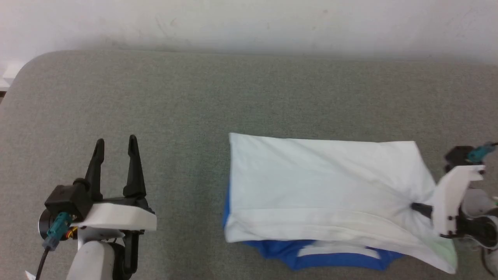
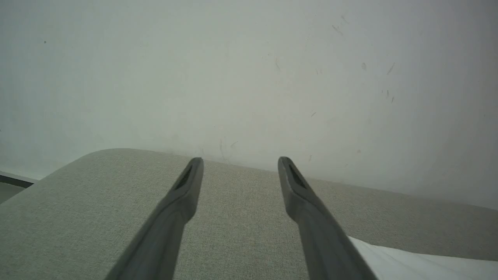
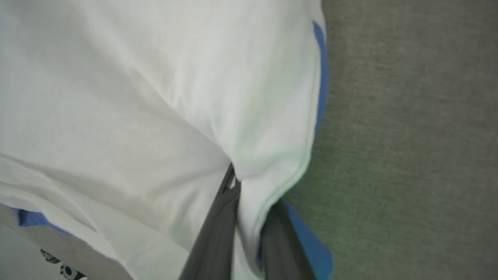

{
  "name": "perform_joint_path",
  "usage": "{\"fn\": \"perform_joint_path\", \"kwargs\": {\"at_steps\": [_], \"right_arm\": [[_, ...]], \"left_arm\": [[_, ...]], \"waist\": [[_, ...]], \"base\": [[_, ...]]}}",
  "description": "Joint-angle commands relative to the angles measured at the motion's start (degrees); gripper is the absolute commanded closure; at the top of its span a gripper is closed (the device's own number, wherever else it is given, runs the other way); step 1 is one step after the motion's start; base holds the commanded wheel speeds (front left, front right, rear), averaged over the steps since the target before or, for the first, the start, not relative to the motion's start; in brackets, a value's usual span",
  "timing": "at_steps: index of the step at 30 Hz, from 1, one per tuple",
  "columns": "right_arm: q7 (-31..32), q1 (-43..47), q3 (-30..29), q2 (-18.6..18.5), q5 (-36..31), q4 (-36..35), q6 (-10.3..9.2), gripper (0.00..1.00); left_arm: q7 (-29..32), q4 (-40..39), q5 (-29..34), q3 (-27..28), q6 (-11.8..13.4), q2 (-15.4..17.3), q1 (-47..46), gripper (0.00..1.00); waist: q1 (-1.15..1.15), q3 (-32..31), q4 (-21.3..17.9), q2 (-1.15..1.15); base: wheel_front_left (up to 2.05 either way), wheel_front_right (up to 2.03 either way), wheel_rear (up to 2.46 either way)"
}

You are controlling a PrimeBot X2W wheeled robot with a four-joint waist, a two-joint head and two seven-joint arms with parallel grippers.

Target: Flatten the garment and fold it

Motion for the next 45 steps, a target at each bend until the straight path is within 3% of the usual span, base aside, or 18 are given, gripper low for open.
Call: {"fn": "perform_joint_path", "kwargs": {"at_steps": [1,9,20,25,33,45], "right_arm": [[0.21,1.3,-1.01,-1.11,-0.82,0.93,-0.17,1.0],[1.64,1.6,-5.67,-1.54,-6.03,-1.84,-0.17,1.0],[8.88,1.37,0.35,-0.1,-4.19,-22.65,-0.17,1.0],[9.49,0.25,4.43,2.17,-3.57,-27.16,-0.17,1.0],[5.43,-3.42,11.2,8.8,-4.33,-22.62,-0.17,1.0],[-2.22,-8.57,15.5,17.28,-8.49,-5.74,-0.17,1.0]], "left_arm": [[-0.27,0.15,0.79,0.34,-0.49,-0.42,0.86,0.0],[-0.27,0.32,1.58,1.71,-1.36,-1.63,2.79,0.0],[-0.27,0.54,2.47,2.38,-2.05,-2.26,3.72,0.0],[-0.27,0.58,2.58,2.39,-2.23,-2.52,3.95,0.0],[-0.27,1.08,2.46,2.22,-2.91,-2.94,3.16,0.0],[-0.27,1.57,2.52,2.77,-3.5,-3.55,2.14,0.0]], "waist": [[0.0,-0.72,-0.75,-0.01],[0.0,-1.74,-1.85,-0.01],[0.0,-3.39,-0.78,-0.01],[0.0,-3.6,-0.02,-0.01],[0.0,-2.5,2.25,-0.01],[0.0,-0.02,3.97,-0.01]], "base": [[0.0,0.0,0.0],[0.0,0.0,0.0],[0.0,0.0,0.0],[0.0,0.0,0.0],[0.0,0.0,0.0],[0.0,0.0,0.0]]}}
